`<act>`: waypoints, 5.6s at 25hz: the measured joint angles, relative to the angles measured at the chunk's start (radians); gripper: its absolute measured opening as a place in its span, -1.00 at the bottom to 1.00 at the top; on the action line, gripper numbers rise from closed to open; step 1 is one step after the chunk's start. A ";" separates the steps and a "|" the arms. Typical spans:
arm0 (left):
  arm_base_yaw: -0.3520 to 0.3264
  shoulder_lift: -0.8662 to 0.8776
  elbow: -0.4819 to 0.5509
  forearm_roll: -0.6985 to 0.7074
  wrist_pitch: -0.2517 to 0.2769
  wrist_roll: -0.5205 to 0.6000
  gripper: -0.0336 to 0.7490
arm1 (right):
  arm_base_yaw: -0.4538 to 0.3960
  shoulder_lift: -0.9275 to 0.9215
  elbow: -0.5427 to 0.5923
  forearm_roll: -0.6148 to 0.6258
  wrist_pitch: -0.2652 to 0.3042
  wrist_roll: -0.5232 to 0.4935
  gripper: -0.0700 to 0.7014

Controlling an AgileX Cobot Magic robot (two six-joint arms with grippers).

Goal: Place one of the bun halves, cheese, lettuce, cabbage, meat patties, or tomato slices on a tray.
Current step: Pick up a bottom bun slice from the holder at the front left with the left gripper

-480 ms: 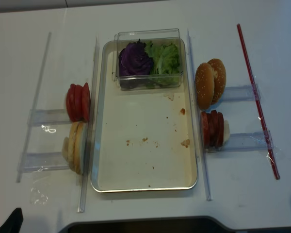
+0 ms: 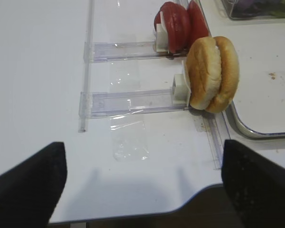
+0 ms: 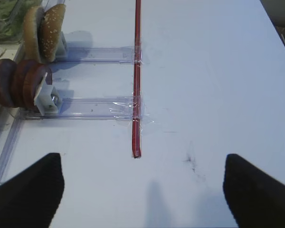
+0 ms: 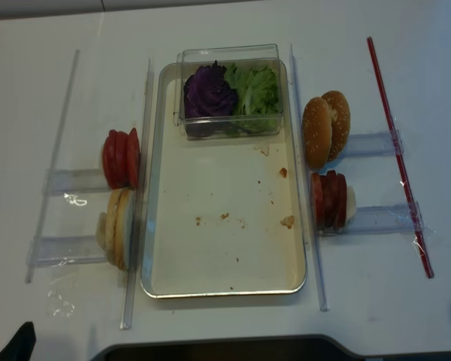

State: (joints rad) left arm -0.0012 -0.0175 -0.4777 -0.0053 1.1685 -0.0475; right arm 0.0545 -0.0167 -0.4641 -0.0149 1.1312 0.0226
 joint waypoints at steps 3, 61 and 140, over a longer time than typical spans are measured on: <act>0.000 0.000 0.000 0.000 0.000 0.000 0.74 | 0.000 0.000 0.000 0.000 0.000 0.000 0.99; -0.042 0.337 -0.168 -0.233 -0.040 0.346 0.74 | 0.000 0.000 0.000 -0.019 0.000 0.009 0.99; -0.527 1.271 -0.484 0.162 -0.203 -0.472 -0.09 | 0.000 0.000 0.000 -0.019 0.002 0.010 0.99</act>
State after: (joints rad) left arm -0.5282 1.2531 -0.9617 0.1562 0.9650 -0.5195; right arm 0.0545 -0.0167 -0.4641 -0.0343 1.1332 0.0327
